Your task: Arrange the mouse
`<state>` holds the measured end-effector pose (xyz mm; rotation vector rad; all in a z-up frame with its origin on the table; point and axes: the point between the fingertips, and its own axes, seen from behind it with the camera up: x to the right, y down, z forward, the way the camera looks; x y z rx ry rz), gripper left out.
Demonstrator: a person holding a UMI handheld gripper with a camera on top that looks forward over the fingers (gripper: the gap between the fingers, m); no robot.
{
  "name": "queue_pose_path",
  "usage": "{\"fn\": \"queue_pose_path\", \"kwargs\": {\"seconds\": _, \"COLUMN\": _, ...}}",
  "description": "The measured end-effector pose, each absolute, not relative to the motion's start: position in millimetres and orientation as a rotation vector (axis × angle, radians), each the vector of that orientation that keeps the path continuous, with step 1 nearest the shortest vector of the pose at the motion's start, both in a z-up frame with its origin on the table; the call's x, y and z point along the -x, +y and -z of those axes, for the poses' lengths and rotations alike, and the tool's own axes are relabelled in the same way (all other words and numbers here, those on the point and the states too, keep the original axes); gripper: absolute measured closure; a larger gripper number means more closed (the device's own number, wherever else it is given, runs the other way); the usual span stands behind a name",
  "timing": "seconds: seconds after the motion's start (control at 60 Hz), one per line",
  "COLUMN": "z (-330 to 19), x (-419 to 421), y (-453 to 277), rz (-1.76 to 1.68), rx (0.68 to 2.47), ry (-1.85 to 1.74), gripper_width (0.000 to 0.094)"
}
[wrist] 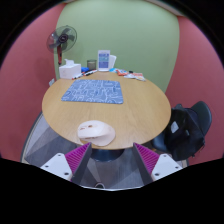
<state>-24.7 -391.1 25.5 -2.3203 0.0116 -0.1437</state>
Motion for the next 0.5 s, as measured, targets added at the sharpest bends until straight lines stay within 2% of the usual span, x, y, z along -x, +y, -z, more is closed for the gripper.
{"fn": "queue_pose_path", "kwargs": {"seconds": 0.167, "z": -1, "x": 34, "y": -363, "rz": 0.134, "rx": 2.345, "ry": -0.099, "gripper_width": 0.0097}}
{"fn": "queue_pose_path", "kwargs": {"seconds": 0.5, "z": -1, "x": 50, "y": -299, "rz": 0.035, "rx": 2.320, "ry": -0.185, "gripper_width": 0.0103}}
